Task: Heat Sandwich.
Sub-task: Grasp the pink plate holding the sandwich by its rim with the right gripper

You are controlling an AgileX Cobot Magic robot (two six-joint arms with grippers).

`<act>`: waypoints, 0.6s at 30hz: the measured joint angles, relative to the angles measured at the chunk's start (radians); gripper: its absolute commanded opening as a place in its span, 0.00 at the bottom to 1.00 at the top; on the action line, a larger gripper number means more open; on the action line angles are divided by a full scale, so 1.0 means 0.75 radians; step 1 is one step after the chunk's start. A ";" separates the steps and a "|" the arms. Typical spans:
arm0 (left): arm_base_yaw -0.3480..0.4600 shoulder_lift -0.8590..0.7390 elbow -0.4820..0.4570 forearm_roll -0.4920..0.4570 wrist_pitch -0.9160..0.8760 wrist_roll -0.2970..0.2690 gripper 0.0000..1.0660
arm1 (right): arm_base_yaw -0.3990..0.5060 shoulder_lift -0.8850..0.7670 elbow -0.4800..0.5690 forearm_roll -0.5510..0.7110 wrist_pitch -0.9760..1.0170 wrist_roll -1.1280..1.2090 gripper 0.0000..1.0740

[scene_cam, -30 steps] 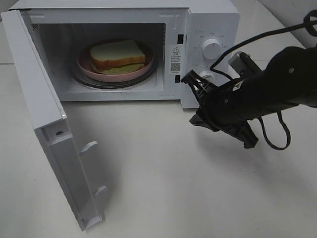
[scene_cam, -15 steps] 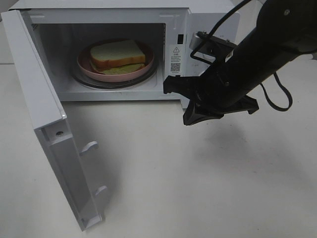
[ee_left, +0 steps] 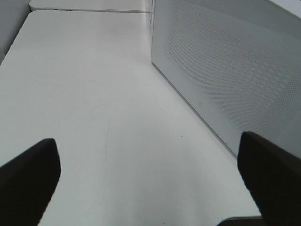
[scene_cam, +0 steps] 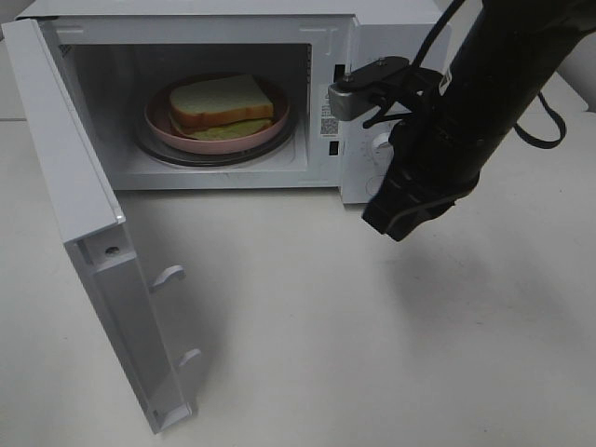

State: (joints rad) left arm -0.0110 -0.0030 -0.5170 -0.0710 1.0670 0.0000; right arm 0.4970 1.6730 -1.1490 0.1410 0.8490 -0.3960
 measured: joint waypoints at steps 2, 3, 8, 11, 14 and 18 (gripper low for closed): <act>0.000 0.000 0.000 0.000 0.000 0.000 0.92 | 0.000 0.000 -0.003 -0.025 0.016 -0.068 0.03; 0.000 0.000 0.000 0.000 0.000 0.000 0.92 | 0.000 0.000 -0.007 -0.059 0.033 -0.195 0.03; 0.000 0.000 0.000 0.000 0.000 0.000 0.92 | 0.000 0.000 -0.009 -0.116 0.037 -0.527 0.04; 0.000 0.000 0.000 0.000 0.000 0.000 0.92 | 0.000 0.000 -0.009 -0.151 0.037 -0.652 0.05; 0.000 0.000 0.000 0.000 0.000 0.000 0.92 | 0.000 0.000 -0.009 -0.215 0.037 -0.893 0.07; 0.000 0.000 0.000 0.000 0.000 0.000 0.92 | 0.000 0.000 -0.009 -0.252 0.036 -1.060 0.09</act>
State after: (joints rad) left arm -0.0110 -0.0030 -0.5170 -0.0710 1.0670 0.0000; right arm 0.4970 1.6730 -1.1560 -0.0480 0.8760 -1.1910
